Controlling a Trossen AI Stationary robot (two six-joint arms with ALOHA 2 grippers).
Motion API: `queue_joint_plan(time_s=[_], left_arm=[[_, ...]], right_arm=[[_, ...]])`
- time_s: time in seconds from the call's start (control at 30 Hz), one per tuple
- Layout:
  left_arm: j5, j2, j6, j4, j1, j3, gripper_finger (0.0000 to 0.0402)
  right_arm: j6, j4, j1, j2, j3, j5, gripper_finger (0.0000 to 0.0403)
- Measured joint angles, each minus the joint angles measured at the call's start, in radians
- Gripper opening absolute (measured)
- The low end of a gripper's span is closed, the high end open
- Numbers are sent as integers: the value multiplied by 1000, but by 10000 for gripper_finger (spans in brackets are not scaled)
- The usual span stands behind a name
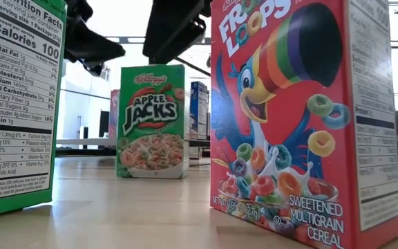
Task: Stack cereal on shelf
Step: Put the top green cereal on the shelf
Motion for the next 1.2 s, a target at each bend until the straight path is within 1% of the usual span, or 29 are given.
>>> queue_joint_plan(time_s=[0.1, 0.17, 0.23, 0.3, 0.37, 0.47, 0.57, 0.63, 0.7, 0.77, 0.87, 0.93, 1.03, 1.1, 1.2], left_arm=[[0, 0, 25, 34, -36, 0, 78], [0, 0, 22, 66, -50, 0, 84], [1, 0, 9, 97, -61, 0, 82], [8, 0, -26, 127, -67, 0, 74], [41, 0, -52, 131, -67, 0, 61], [96, 0, -75, 146, -67, 0, 39], [154, 0, -89, 144, -72, 9, 20], [173, 0, -87, 144, -87, 27, 14], [177, 0, -67, 126, -109, 52, 16], [165, 0, -39, 82, -131, 82, 27], [159, 0, -10, -27, -156, 139, 57], [157, 5, 0, -114, -172, 181, 82], [147, 33, 1, -234, -202, 240, 120], [105, 68, 1, -301, -231, 281, 144], [5, 144, -2, -400, -279, 343, 177]], right_arm=[[-27, -11, 1, 0, 21, 4, 253], [-28, -19, 2, 0, 46, -27, 254], [-28, -51, 7, 0, 83, -48, 247], [-30, -103, 21, -1, 134, -42, 231], [-36, -170, 39, -3, 176, 9, 205], [-64, -229, 65, -3, 191, 100, 147], [-82, -214, 72, -3, 145, 121, 79], [-82, -187, 72, -4, 97, 136, 31], [-86, -137, 71, -19, 32, 169, 9], [-86, -72, 73, -60, -41, 190, 16], [-85, 55, 78, -157, -176, 223, 21], [-86, 174, 81, -238, -299, 238, 12], [-93, 399, 80, -377, -526, 254, 3], [-101, 577, 73, -466, -684, 270, 5], [-122, 819, 56, -572, -894, 275, 3]])
